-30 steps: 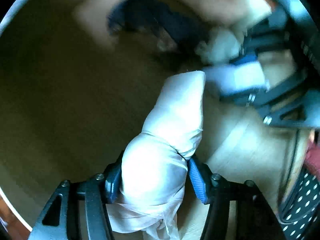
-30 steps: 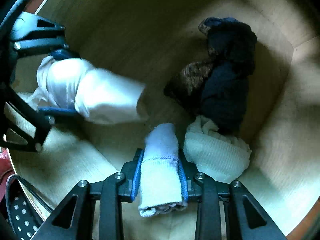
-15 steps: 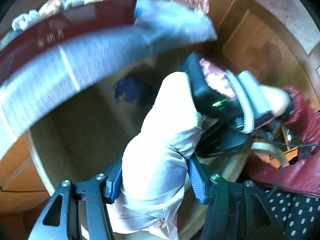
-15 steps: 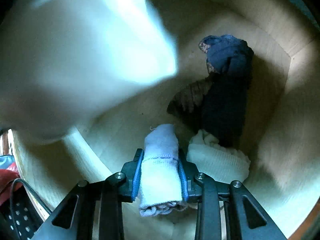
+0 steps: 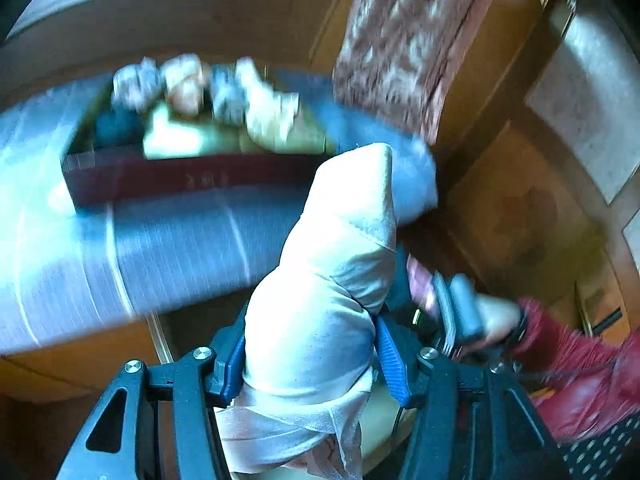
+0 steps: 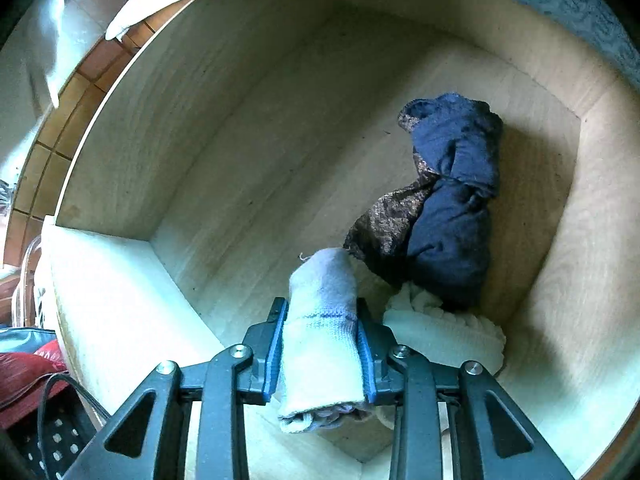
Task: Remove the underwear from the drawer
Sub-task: 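Lift the white garment into the box and open the left tool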
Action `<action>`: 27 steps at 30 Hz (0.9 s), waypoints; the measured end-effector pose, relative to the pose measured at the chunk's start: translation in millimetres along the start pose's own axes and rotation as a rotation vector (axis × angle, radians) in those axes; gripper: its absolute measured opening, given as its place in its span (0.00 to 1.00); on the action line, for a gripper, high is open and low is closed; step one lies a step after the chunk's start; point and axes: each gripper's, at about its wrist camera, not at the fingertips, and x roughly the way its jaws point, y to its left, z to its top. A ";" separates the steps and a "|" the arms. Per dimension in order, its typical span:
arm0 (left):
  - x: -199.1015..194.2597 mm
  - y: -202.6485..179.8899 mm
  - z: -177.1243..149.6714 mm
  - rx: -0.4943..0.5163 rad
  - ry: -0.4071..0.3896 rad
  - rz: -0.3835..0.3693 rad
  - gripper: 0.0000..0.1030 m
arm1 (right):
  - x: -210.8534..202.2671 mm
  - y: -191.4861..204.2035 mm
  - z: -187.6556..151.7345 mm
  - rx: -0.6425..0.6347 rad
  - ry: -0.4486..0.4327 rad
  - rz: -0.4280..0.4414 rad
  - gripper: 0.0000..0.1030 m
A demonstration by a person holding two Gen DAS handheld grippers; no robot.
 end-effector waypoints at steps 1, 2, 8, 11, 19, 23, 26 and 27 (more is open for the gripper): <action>13.2 2.0 14.2 -0.002 -0.030 0.012 0.54 | -1.0 -1.8 -1.7 -0.001 0.001 0.004 0.31; 7.2 1.7 25.0 -0.006 -0.055 0.022 0.54 | -10.6 -5.7 -2.2 -0.002 0.001 0.006 0.31; -2.9 37.7 92.8 -0.161 -0.186 0.065 0.55 | -8.6 -8.7 4.3 0.000 0.000 0.011 0.31; 14.8 60.8 126.0 -0.220 -0.192 0.095 0.55 | -0.9 -4.1 0.4 0.001 0.001 0.008 0.31; 68.2 116.1 179.2 -0.341 -0.152 0.193 0.55 | -1.9 -5.6 -1.5 0.001 -0.006 0.019 0.31; 91.1 143.2 184.3 -0.418 -0.095 0.206 0.55 | -4.7 -8.6 -1.6 0.001 -0.007 0.027 0.31; 106.0 154.4 182.9 -0.446 -0.067 0.218 0.55 | -5.4 -8.7 -2.5 0.000 -0.005 0.032 0.31; 110.2 157.3 182.1 -0.444 -0.052 0.232 0.55 | -5.8 -9.0 -2.6 0.000 -0.005 0.033 0.31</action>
